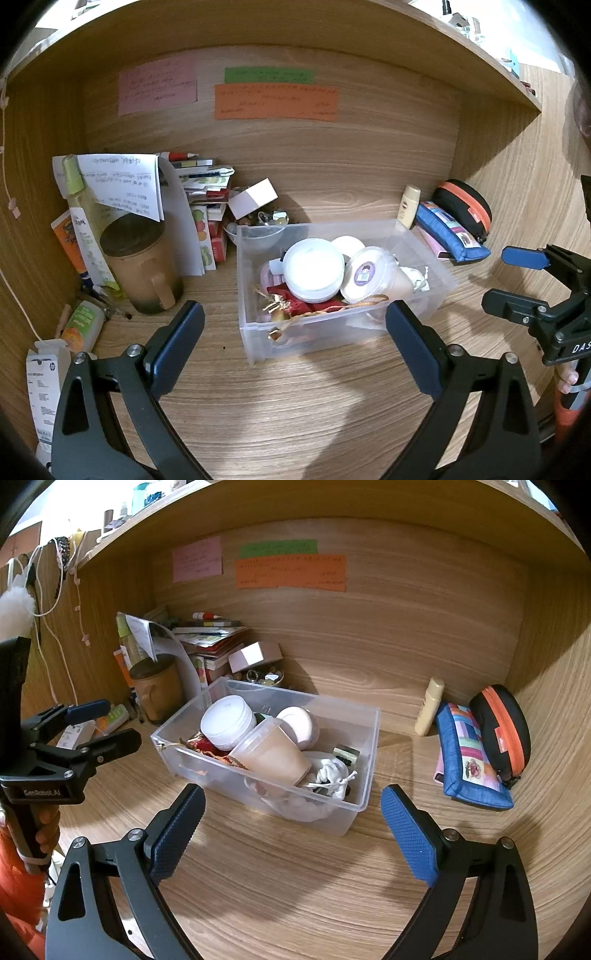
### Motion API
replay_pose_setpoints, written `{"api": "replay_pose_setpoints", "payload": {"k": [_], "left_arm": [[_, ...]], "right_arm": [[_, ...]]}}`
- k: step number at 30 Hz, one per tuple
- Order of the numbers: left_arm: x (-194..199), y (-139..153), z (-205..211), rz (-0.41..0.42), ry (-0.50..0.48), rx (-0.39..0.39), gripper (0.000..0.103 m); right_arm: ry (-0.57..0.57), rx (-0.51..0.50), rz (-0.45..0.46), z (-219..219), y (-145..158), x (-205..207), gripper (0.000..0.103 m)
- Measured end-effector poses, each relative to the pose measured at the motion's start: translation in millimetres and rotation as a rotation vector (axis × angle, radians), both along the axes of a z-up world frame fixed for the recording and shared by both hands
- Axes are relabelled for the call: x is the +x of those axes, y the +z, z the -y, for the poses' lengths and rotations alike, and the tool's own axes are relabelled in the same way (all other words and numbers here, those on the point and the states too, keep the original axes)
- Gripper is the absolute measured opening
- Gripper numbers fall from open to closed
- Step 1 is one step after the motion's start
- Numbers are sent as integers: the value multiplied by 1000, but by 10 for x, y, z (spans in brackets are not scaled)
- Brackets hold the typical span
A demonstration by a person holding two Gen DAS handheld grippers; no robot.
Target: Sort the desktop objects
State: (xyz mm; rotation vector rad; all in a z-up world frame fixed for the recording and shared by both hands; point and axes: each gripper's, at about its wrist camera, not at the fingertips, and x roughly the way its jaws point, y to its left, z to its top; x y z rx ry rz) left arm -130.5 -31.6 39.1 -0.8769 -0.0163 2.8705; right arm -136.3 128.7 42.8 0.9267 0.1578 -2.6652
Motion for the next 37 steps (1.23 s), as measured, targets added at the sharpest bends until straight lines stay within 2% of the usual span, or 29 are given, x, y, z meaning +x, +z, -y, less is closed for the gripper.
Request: {"api": "replay_pose_setpoints", "payload": {"k": [37], "left_arm": [[27,2,-20,-48,-40,-14,100]], "right_arm": [[28,-1,30,25,-57,-40,95]]}}
